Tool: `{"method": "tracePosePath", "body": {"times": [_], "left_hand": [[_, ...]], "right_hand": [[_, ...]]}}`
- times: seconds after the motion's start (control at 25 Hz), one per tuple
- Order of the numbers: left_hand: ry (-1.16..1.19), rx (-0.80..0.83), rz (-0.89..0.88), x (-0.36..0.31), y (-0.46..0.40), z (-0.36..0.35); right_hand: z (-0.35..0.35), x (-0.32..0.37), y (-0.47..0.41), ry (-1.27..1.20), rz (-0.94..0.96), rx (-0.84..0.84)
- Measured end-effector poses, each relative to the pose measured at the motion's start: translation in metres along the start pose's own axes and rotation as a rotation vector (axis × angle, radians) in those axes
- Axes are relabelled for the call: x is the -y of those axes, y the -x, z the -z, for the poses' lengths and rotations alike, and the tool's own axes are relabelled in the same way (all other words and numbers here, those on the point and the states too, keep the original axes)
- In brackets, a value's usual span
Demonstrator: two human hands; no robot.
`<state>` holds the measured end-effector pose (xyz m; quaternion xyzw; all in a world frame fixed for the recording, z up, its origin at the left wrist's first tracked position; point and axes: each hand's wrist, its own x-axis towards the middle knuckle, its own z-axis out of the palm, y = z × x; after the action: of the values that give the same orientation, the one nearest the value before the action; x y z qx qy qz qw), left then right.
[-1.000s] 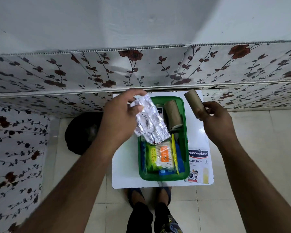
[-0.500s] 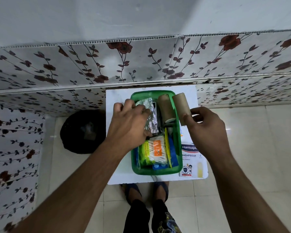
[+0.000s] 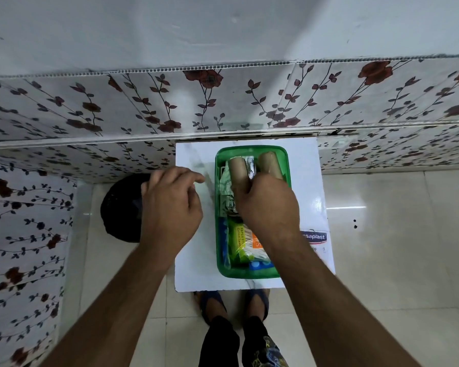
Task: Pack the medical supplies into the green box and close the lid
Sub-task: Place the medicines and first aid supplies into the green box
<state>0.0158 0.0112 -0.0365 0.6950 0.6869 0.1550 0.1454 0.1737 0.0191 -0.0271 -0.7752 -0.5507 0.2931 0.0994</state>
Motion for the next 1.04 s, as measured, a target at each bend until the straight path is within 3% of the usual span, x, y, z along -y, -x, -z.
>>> {"method": "tracePosePath", "body": {"times": [0.28, 0.36, 0.48, 0.6, 0.68, 0.88, 1.04], "left_hand": [[0.107, 0.046, -0.005, 0.01, -0.001, -0.011], [0.176, 0.051, -0.01, 0.006, -0.002, -0.008], [0.257, 0.063, -0.036, -0.01, -0.001, 0.001], [0.342, 0.08, -0.118, -0.042, -0.001, 0.004], [0.379, 0.105, -0.15, -0.064, -0.001, -0.003], [0.384, 0.235, -0.269, -0.102, 0.006, -0.03], [0.405, 0.216, -0.223, -0.098, 0.008, -0.033]], "right_hand": [[-0.002, -0.004, -0.003, -0.019, 0.108, 0.055], [0.017, -0.017, 0.002, -0.146, 0.064, -0.097], [0.046, -0.075, 0.015, -0.213, -0.148, -0.281], [0.04, -0.144, 0.035, -0.035, -0.384, -0.032], [0.02, -0.17, 0.047, 0.016, -0.442, 0.123], [0.005, -0.194, 0.05, -0.027, -0.487, 0.109], [0.015, -0.199, 0.05, -0.09, -0.51, 0.064]]}}
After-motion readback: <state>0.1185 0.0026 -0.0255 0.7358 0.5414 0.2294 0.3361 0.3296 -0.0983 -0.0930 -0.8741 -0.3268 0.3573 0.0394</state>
